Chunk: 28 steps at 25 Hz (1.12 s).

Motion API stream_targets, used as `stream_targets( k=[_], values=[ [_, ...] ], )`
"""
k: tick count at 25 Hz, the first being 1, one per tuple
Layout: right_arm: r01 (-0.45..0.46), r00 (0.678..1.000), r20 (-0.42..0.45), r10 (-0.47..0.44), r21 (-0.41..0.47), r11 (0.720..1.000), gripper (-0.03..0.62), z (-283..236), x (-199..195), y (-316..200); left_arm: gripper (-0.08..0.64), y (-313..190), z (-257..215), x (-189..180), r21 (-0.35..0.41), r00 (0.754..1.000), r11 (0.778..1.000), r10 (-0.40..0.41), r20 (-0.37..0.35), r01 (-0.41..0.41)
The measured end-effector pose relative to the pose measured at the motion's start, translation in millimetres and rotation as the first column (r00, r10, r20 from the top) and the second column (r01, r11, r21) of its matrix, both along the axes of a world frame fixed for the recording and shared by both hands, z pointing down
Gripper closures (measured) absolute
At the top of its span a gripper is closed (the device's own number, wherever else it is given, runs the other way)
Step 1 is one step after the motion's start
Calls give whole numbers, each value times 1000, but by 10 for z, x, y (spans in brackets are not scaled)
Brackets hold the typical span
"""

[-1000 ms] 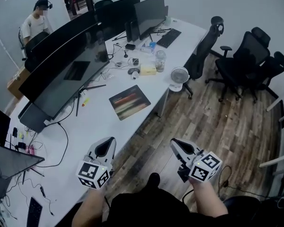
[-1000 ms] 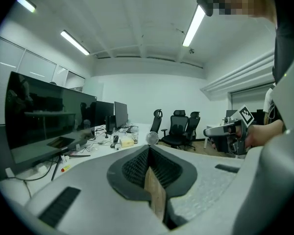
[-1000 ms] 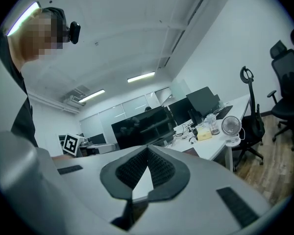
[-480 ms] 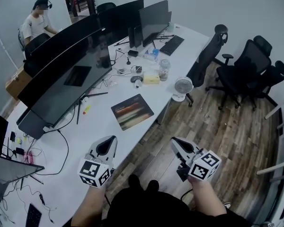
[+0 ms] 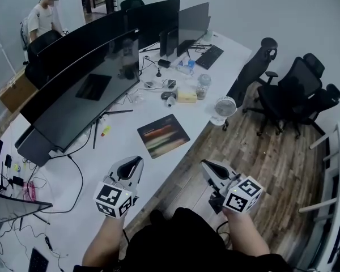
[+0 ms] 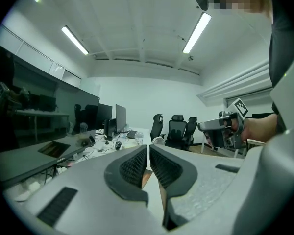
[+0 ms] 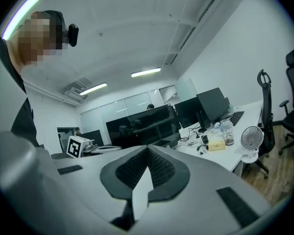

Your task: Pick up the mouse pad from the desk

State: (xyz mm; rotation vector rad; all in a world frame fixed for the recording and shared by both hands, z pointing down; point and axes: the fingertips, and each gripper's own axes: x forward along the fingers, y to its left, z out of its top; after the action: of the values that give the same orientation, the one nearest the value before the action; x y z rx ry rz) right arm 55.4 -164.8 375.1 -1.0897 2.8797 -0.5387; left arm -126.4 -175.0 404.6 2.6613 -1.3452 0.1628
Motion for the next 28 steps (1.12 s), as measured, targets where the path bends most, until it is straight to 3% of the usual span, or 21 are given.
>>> stream_targets(
  k=[6,19,25,28],
  values=[
    [-2,1000,-2,2,-29,1000,588,141,-88,-201,541,-204,208,60,-43,998,997,59,26,-58],
    [30,999,31,-26,-115,993,588,591,-2,-1029,413,-1048,854,316,-198,984,976,118,136,-89],
    [35,999,43,-28,-167,985,588,830,71,-1359,308,-1365,1290,511,-289,963,950,180,199,-118],
    [40,999,41,-32,-199,979,588,983,76,-1477,293,-1495,1509,575,-320,951,939,207,230,-127]
  ],
)
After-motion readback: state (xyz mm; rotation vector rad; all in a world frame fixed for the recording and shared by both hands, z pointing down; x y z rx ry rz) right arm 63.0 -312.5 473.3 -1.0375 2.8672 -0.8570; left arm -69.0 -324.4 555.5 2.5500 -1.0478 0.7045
